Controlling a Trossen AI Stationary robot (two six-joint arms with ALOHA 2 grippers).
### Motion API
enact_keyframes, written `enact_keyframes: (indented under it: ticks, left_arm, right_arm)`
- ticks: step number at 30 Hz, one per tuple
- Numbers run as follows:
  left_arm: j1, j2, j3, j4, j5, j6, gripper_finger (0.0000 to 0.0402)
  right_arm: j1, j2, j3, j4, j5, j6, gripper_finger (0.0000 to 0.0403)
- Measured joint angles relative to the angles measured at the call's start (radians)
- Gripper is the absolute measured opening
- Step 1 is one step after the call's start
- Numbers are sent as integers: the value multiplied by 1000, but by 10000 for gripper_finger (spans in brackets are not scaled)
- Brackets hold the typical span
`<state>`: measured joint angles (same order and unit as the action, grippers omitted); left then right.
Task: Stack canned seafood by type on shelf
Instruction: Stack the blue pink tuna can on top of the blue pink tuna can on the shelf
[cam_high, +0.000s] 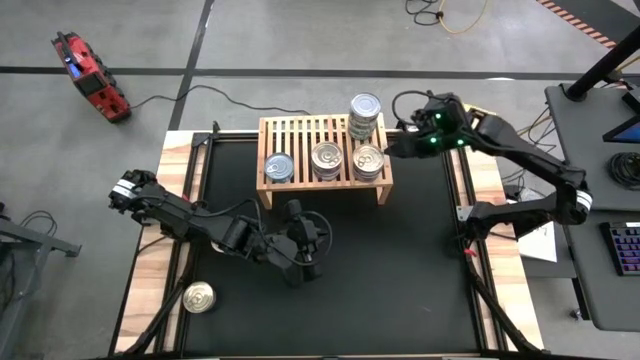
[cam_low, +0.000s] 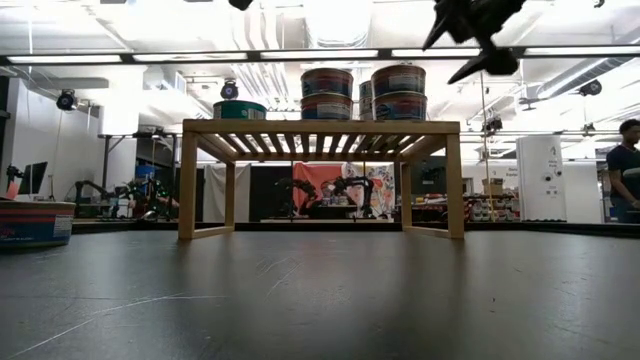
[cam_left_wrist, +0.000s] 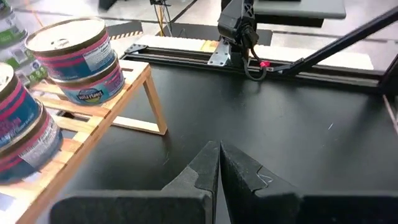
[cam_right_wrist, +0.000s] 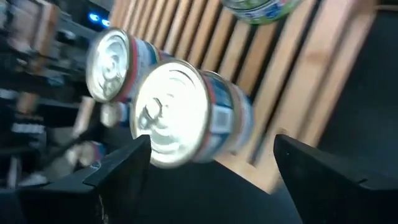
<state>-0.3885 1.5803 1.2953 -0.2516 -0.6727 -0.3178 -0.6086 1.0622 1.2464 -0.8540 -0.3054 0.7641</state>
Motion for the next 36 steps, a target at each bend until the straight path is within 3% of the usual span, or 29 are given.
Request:
enact_keyframes:
  ticks: [3,7,14,17,20,25,32,36]
  left_arm:
    - [-1,0,0,-2,17,-69,0]
    - [0,-1,39,-109,125,-214,0]
    - [-4,12,245,-798,387,-609,0]
    - [-7,14,269,-1047,427,-670,0]
    - [-7,1,233,-1158,476,-682,0]
    - [-7,-67,87,-1032,595,-632,0]
    - [11,-300,-243,-493,870,-676,0]
    - [20,-393,-363,-616,761,-825,0]
  right_arm:
    - [14,-6,63,-122,36,-72,322]
    - [64,-31,89,-223,45,-98,312]
    - [175,-115,59,-261,45,-112,294]
    - [202,-145,58,-259,63,-112,284]
    - [224,-169,58,-259,125,-109,271]
    - [238,-192,58,-257,158,-124,250]
    - [238,-196,58,-256,160,-155,227]
    - [238,-190,58,-256,179,-177,220]
